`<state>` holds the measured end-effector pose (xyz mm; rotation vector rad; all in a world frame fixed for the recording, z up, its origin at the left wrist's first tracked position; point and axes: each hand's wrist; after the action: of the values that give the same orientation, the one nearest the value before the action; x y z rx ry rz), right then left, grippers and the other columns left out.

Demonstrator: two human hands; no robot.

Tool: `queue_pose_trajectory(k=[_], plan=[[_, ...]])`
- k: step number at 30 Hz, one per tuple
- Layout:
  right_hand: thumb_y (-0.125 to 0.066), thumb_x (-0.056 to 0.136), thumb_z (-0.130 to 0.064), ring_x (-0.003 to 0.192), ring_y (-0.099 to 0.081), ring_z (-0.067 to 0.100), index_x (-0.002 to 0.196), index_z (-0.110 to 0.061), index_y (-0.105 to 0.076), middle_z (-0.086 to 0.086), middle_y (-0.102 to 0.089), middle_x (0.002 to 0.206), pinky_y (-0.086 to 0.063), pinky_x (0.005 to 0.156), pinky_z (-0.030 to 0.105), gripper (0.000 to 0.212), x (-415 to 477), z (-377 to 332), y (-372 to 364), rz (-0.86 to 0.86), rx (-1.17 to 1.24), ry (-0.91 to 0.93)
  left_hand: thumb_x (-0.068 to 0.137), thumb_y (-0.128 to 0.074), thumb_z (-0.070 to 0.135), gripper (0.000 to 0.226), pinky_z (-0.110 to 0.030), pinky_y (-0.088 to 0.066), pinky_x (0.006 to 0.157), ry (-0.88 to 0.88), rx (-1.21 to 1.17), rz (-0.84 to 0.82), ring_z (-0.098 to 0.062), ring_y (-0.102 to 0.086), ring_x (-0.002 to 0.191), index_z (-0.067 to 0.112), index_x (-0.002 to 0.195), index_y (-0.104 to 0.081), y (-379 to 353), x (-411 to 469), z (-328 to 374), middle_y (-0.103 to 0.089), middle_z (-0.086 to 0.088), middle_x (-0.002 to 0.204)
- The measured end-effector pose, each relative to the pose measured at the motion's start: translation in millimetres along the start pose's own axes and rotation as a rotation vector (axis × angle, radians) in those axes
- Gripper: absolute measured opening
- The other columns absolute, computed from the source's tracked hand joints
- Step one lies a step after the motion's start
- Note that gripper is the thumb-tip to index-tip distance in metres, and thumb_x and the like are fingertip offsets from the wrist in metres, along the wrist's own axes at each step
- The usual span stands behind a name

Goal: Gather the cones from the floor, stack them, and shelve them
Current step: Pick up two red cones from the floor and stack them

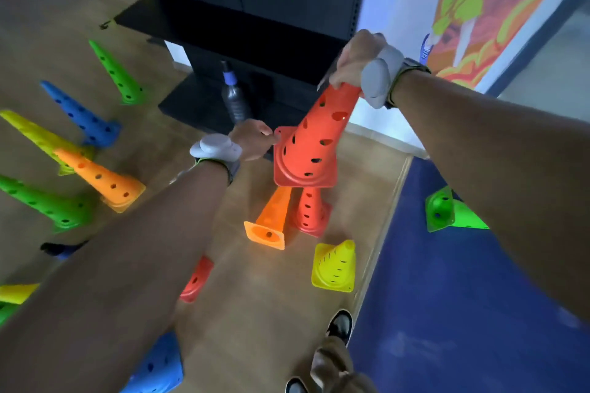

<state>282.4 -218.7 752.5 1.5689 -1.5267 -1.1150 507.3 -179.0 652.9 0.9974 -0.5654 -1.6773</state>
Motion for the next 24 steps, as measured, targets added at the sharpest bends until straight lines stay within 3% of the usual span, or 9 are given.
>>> queue_pose_trajectory(k=[2, 4, 8, 11, 15, 17, 19, 20, 24], plan=[[-0.067, 0.058, -0.025, 0.051, -0.043, 0.020, 0.058, -0.012, -0.050, 0.004, -0.044, 0.059, -0.033, 0.046, 0.017, 0.021, 23.4, 27.9, 12.2, 0.082, -0.013, -0.079, 0.089, -0.056, 0.050, 0.047, -0.035, -0.046, 0.099, -0.011, 0.044, -0.045, -0.022, -0.057, 0.118, 0.017, 0.122, -0.062, -15.5, 29.7, 24.1, -0.062, -0.001, 0.128], [-0.068, 0.058, -0.023, 0.063, -0.056, 0.025, 0.066, -0.013, -0.059, 0.006, -0.053, 0.067, -0.035, 0.047, 0.018, 0.016, 36.8, 51.6, 14.9, 0.113, 0.005, -0.132, 0.089, -0.057, 0.049, 0.047, -0.036, -0.044, 0.102, -0.015, 0.061, -0.058, -0.023, -0.056, 0.119, 0.018, 0.123, -0.060, -31.4, 50.2, 34.6, -0.060, -0.002, 0.130], [-0.077, 0.062, -0.022, 0.080, -0.064, 0.029, 0.084, -0.004, -0.069, 0.014, -0.068, 0.088, -0.054, 0.064, 0.031, 0.030, 67.4, 119.3, -13.2, 0.036, -0.002, -0.215, 0.087, -0.061, 0.046, 0.049, -0.034, -0.045, 0.100, 0.008, 0.131, -0.152, -0.024, -0.057, 0.117, 0.019, 0.127, -0.056, -78.7, 103.2, 44.1, -0.061, -0.002, 0.128], [-0.075, 0.069, -0.019, 0.086, -0.068, 0.026, 0.089, -0.005, -0.073, 0.011, -0.072, 0.095, -0.056, 0.075, 0.033, 0.024, 86.8, 162.9, -61.5, 0.026, -0.044, -0.280, 0.083, -0.066, 0.043, 0.054, -0.035, -0.047, 0.097, 0.043, 0.178, -0.239, -0.024, -0.060, 0.110, 0.021, 0.131, -0.052, -113.2, 138.6, 34.2, -0.062, -0.004, 0.125], [-0.060, 0.073, 0.000, 0.060, -0.051, 0.021, 0.070, -0.017, -0.063, 0.007, -0.053, 0.069, -0.038, 0.062, 0.019, 0.017, 117.9, 203.6, -146.8, 0.107, -0.017, -0.511, 0.081, -0.070, 0.036, 0.067, -0.030, -0.046, 0.082, 0.037, 0.252, -0.297, -0.025, -0.060, 0.109, 0.020, 0.139, -0.043, -163.8, 197.3, 12.4, -0.060, -0.008, 0.125], [-0.056, 0.078, 0.001, 0.060, -0.045, 0.020, 0.059, -0.012, -0.049, 0.005, -0.039, 0.061, -0.030, 0.056, 0.017, 0.025, 135.6, 226.4, -191.0, 0.005, -0.039, -0.521, 0.079, -0.072, 0.036, 0.071, -0.029, -0.043, 0.075, 0.015, 0.310, -0.328, -0.025, -0.060, 0.105, 0.021, 0.141, -0.040, -194.5, 232.8, -0.7, -0.061, -0.008, 0.123], [-0.062, 0.076, -0.001, 0.068, -0.053, 0.022, 0.060, -0.008, -0.053, 0.005, -0.045, 0.061, -0.041, 0.058, 0.021, 0.020, 149.0, 246.0, -229.3, -0.134, -0.051, -0.539, 0.075, -0.073, 0.037, 0.077, -0.030, -0.044, 0.076, -0.002, 0.359, -0.356, -0.026, -0.057, 0.111, 0.021, 0.142, -0.039, -231.7, 269.9, -15.9, -0.055, -0.009, 0.130], [-0.067, 0.071, -0.004, 0.074, -0.060, 0.025, 0.068, -0.007, -0.061, 0.008, -0.054, 0.068, -0.049, 0.064, 0.025, 0.007, 145.7, 245.8, -232.9, -0.175, -0.048, -0.525, 0.074, -0.073, 0.037, 0.079, -0.031, -0.045, 0.079, -0.012, 0.384, -0.361, -0.028, -0.055, 0.116, 0.021, 0.143, -0.038, -235.3, 273.8, -20.1, -0.051, -0.010, 0.135], [-0.075, 0.067, -0.014, 0.091, -0.067, 0.034, 0.097, -0.011, -0.071, 0.013, -0.067, 0.100, -0.056, 0.076, 0.032, 0.030, 155.2, 268.0, -283.9, -0.299, -0.010, -0.502, 0.071, -0.075, 0.035, 0.082, -0.032, -0.046, 0.082, -0.017, 0.468, -0.462, -0.030, -0.054, 0.117, 0.024, 0.143, -0.036, -283.1, 312.9, -45.2, -0.041, -0.010, 0.142]])
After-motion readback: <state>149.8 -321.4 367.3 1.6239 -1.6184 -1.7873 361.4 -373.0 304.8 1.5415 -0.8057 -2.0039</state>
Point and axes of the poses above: each hand's wrist, its own x-axis towards the middle knuckle, its own y-axis out of the back of the hand, z = x × y
